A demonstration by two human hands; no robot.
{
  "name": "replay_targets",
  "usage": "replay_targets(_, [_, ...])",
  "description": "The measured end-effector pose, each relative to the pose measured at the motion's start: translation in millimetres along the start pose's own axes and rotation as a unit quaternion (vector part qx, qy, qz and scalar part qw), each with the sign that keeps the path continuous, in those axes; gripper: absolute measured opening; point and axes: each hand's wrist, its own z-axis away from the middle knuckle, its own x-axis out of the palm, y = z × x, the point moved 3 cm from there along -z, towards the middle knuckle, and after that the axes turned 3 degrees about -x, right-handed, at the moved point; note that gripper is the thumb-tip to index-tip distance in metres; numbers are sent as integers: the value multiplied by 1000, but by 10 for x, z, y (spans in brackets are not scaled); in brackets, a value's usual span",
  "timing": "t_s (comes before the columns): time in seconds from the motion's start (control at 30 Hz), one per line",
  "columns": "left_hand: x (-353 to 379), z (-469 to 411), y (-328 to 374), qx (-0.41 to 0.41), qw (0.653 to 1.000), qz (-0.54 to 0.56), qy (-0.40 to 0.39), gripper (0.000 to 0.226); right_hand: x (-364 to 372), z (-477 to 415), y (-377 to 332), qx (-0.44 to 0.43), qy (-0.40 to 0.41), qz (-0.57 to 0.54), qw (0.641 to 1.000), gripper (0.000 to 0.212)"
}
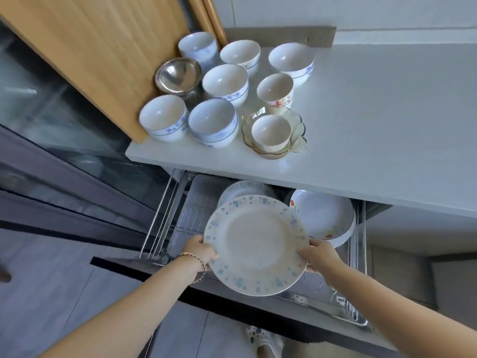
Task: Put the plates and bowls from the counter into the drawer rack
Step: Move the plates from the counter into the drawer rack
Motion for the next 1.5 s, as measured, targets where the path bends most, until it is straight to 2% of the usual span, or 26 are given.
replay_targets(0.2, [-74,-809,35,-16,999,-51,12,36,419,-634,-85,10,21,33,999,28])
replay_targets(0.37, [-74,-1666,-22,-9,995,-88,37,33,813,-1248,-12,2,60,52,997,33])
replay_targets(0.53, [15,-2459,-23,18,990,-134,42,34,1121,-1778,183,9,106,31,994,28])
replay_targets(0.7, [160,-2974,108,83,977,-196,28,30,1282,-2039,396,10,175,-2,985,23])
replay_targets(0.87, [322,-3259,225,133,963,-234,36,28,1345,-2204,510,-10,256,-14,967,21])
replay_targets(1.13, [437,-3370,251,171,954,-230,91,32,1357,-2317,573,-19,300,-5,954,22])
replay_targets(1.4, [482,-3446,249,147,923,-346,81,41,1350,-2341,604,-38,295,-40,954,27])
replay_targets(1.5, [428,-3451,250,140,942,-297,63,50,1373,-2356,658,-16,268,-137,954,40])
